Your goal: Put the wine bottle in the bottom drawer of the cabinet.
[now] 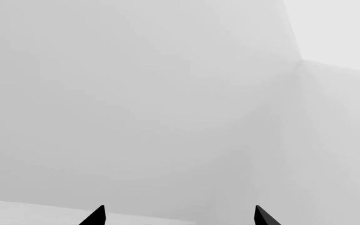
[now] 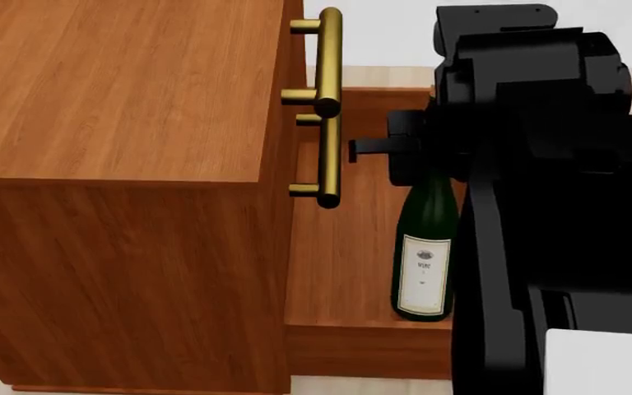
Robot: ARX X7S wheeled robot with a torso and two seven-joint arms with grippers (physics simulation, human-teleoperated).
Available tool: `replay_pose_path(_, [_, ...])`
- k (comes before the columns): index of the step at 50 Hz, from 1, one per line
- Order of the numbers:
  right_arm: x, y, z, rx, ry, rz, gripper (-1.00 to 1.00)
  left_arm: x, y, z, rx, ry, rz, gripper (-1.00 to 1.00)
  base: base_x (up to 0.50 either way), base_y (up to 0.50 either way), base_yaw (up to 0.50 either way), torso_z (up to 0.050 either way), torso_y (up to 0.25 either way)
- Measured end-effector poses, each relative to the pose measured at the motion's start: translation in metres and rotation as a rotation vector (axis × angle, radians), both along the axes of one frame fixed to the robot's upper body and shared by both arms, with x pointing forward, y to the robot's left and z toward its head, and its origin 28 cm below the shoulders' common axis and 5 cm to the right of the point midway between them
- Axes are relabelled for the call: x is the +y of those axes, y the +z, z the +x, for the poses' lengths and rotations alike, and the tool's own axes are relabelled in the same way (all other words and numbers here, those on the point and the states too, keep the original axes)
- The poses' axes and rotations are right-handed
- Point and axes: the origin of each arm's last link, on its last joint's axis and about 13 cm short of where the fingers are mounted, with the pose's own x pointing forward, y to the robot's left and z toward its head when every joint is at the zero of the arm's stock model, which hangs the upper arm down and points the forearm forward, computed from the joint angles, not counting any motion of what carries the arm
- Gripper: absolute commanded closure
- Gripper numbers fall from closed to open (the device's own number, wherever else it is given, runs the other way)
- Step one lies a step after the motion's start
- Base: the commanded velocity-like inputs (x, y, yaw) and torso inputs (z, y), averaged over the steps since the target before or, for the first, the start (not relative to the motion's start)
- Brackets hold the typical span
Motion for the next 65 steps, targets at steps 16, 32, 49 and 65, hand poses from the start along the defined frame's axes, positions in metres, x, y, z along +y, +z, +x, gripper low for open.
replay_pose_path(16, [-0.002, -0.001, 0.000, -0.001, -0.022, 0.017, 1.00, 0.000, 0.000, 0.000, 0.001, 0.002, 0.003, -1.00, 0.00, 0.00, 0.00, 0.000, -0.001])
replay_pose_path(32, [-0.002, -0.004, 0.001, -0.014, -0.061, 0.033, 1.00, 0.000, -0.001, 0.000, 0.005, 0.005, 0.007, -1.00, 0.00, 0.00, 0.00, 0.000, -0.003])
replay_pose_path(49, [-0.001, -0.004, 0.001, -0.017, -0.069, 0.036, 1.00, 0.000, 0.000, 0.000, 0.003, 0.007, 0.008, -1.00, 0.00, 0.00, 0.00, 0.000, -0.002])
replay_pose_path(65, [-0.002, 0.008, 0.002, -0.056, -0.072, 0.041, 1.00, -0.001, 0.000, 0.000, 0.016, 0.026, 0.025, -1.00, 0.00, 0.00, 0.00, 0.000, -0.092])
